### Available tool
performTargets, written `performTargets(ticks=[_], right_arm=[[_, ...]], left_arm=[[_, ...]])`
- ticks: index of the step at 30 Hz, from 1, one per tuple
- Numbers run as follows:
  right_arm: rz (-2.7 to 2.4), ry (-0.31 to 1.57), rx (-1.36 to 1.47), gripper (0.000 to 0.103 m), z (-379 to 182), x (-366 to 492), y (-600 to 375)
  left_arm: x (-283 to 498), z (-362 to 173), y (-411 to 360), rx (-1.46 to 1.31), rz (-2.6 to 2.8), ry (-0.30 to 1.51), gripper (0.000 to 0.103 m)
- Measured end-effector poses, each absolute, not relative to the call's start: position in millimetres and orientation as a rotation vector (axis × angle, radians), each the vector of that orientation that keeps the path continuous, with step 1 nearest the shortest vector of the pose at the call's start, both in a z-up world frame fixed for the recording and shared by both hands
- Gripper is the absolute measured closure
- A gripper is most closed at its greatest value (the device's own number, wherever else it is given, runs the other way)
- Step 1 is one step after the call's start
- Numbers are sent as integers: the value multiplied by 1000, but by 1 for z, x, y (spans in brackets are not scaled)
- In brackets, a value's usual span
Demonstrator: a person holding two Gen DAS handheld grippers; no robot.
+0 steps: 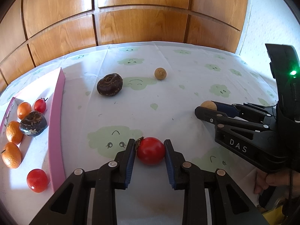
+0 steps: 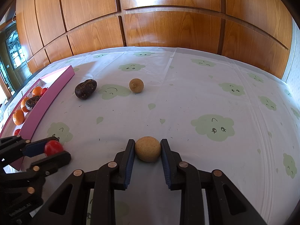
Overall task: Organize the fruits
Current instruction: 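Carry the red tomato into the pink tray and open the left tool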
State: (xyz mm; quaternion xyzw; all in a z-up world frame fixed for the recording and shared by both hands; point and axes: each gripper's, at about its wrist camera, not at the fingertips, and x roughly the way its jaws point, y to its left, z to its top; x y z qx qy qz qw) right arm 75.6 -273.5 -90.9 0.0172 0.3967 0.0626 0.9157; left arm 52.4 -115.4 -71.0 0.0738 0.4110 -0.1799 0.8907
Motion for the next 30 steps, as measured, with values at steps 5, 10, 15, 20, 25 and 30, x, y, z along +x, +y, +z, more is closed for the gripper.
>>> performTargets(ticks=[5, 10, 15, 20, 25, 30], right_arm=[[125, 817, 32, 75, -91, 76, -273], [125, 816, 30, 75, -91, 76, -272], [125, 816, 30, 75, -91, 76, -272], [127, 815, 24, 75, -91, 76, -272], [126, 815, 24, 75, -91, 76, -272], [125, 815, 22, 75, -91, 76, -272]], left_arm=[[46, -54, -106, 113, -383, 823, 73], [42, -25, -73, 1, -384, 799, 73], [37, -7, -17, -108, -322, 780, 73], [31, -6, 47, -182, -196, 784, 73], [32, -23, 86, -229, -101, 821, 73], [38, -35, 84, -224, -79, 843, 72]])
